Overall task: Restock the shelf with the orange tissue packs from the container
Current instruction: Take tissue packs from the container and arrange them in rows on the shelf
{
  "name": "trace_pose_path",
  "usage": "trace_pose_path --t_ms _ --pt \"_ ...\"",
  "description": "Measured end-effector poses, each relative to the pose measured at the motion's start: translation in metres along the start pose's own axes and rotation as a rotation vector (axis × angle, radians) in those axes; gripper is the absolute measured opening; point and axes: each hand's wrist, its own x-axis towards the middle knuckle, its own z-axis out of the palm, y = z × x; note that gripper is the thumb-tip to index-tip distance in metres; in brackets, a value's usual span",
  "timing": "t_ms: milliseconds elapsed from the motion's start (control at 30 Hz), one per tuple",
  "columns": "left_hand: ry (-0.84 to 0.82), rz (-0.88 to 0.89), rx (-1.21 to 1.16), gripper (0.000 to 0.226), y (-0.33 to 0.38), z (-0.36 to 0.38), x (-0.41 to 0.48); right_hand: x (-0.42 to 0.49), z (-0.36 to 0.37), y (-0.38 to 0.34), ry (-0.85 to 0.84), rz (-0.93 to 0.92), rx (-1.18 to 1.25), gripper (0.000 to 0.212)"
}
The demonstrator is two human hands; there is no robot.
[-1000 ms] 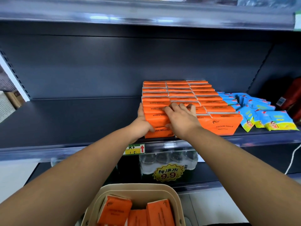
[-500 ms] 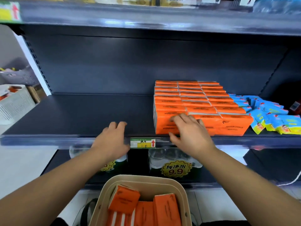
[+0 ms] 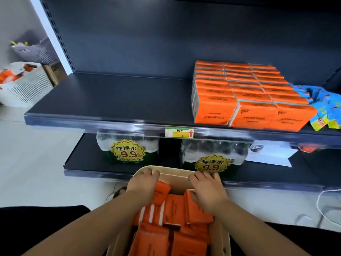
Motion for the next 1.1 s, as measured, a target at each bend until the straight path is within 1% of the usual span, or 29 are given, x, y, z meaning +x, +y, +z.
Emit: trace_pose_path --t_ms 200,300,400,500,600,700,767,833,1000,1100 --pt "-0.044 -0.015 0.063 0.056 -0.005 0.036 0.022 0.01 0.045 0.011 -0.156 0.117 -0.002 0.042" --pt "-0.073 -0.005 0.114 0.058 -0.005 0.047 0.028 0.013 0.066 0.015 -0.216 0.126 -0.026 0.045" --pt "-0.046 0.008 0.197 0.06 -0.005 0.056 0.032 0.014 0.077 0.014 -0.256 0.126 -0.065 0.042" --pt "0.0 0.006 0.245 0.06 -0.006 0.061 0.036 0.013 0.082 0.012 -0.257 0.108 -0.089 0.039" --pt "0.04 0.013 0.287 0.061 -0.01 0.066 0.038 0.015 0.089 0.013 -0.249 0.115 -0.09 0.044" --pt "0.064 0.024 0.317 0.059 -0.012 0.069 0.04 0.02 0.092 0.013 -0.224 0.131 -0.093 0.053" --pt "0.066 0.039 0.335 0.059 -0.011 0.069 0.04 0.023 0.095 0.014 -0.241 0.139 -0.098 0.064" --pt "0.073 0.056 0.346 0.059 -0.01 0.068 0.041 0.026 0.096 0.015 -0.264 0.143 -0.104 0.069" --pt "0.081 0.06 0.32 0.052 -0.006 0.068 0.043 0.026 0.098 0.013 -0.255 0.138 -0.122 0.072" --pt "0.067 0.05 0.288 0.045 -0.005 0.068 0.044 0.023 0.099 0.014 -0.244 0.121 -0.136 0.063"
